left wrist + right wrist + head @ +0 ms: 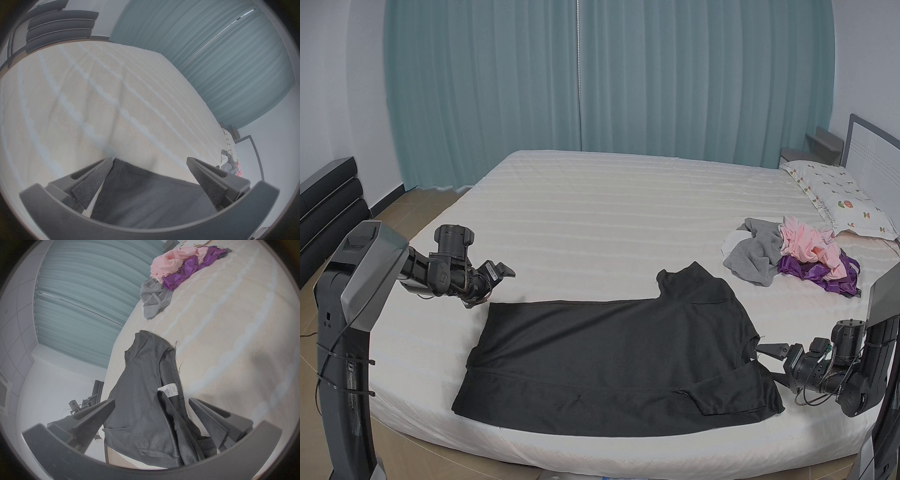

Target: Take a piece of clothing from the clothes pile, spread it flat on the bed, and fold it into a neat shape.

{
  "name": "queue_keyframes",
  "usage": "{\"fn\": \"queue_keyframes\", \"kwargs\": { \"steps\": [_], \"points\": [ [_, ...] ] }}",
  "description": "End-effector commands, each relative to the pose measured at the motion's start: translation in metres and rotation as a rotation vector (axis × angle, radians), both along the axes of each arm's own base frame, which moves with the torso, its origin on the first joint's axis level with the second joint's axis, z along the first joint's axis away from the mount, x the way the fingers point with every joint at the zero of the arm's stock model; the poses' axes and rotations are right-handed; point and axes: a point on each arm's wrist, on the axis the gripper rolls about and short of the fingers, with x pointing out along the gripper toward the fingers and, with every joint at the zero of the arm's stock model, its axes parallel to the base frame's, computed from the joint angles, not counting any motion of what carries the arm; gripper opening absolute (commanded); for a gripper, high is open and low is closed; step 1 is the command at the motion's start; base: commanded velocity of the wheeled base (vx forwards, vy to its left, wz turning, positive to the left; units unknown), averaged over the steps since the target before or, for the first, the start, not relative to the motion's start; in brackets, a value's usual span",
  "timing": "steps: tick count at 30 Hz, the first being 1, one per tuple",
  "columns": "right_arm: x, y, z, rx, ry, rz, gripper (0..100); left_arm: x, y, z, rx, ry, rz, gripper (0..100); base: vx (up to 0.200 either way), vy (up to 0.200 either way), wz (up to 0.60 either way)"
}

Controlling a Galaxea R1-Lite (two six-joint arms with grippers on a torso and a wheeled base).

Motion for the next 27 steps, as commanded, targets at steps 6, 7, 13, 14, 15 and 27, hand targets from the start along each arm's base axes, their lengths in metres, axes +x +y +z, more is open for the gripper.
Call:
{"fn": "queue_keyframes", "kwargs": {
  "steps": [6,7,13,14,15,27],
  "points": [
    [-0.001,0.008,-0.002,0.004,0.008,0.029,100,0.015,0.0,-0.028,0.009,0.015,0.003,100,0.0,0.0,0.0],
    [-0.002,0.008,-0.002,0.005,0.01,0.03,100,0.015,0.001,-0.028,0.013,0.015,0.005,100,0.0,0.0,0.0],
    [-0.001,0.008,-0.003,0.004,0.014,0.03,100,0.015,0.003,-0.038,0.037,0.038,0.01,100,0.0,0.0,0.0],
    [-0.002,0.008,-0.003,0.004,0.016,0.03,100,0.014,0.003,-0.038,0.036,0.04,0.011,100,0.0,0.0,0.0],
    [-0.001,0.008,-0.003,0.004,0.014,0.03,100,0.014,0.003,-0.039,0.036,0.043,0.011,100,0.0,0.0,0.0],
    [0.001,0.006,-0.001,0.001,-0.006,0.019,100,0.011,0.011,-0.038,0.033,0.053,0.039,0,0.0,0.0,0.0]
  ]
}}
